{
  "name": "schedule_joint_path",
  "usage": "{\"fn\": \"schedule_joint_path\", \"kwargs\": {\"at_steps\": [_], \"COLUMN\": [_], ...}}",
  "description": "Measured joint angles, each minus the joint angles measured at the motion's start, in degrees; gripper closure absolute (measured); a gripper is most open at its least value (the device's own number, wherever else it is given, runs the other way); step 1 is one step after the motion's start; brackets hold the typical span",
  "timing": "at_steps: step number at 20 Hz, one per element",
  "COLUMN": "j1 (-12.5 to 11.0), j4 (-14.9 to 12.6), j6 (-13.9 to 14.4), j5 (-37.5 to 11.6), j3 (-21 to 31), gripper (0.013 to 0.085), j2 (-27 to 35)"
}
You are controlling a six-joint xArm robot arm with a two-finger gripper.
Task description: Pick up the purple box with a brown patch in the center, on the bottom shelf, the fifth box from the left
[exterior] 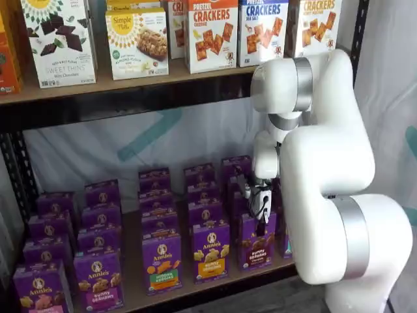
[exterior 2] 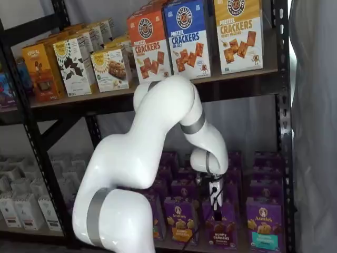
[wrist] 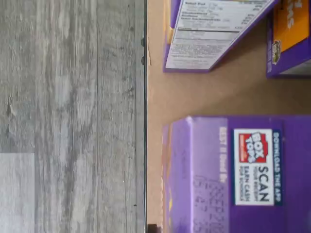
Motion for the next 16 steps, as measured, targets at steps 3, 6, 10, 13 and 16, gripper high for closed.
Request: {"fn": "schedule_joint_path", "kwargs": {"at_steps": [3,6,10,13,16], "j1": [0.08,0.17,0.23,0.24,0.25], "j4": [0.06,0.33,1.07,1.21,1.11], "j6": [0.02,-0.15,-0.74,-0.88,-0.80], "j5": [-0.35,-0.45,-0.40,-0.59,-1.55], "j3": [0.46,0.91,1.57,2.31,3.29], "gripper": [0.0370,0.0410,0.0530,0.0530,0.0530], "j2": [-0.22,-0.53,-1.09,-1.65,-2.19]}}
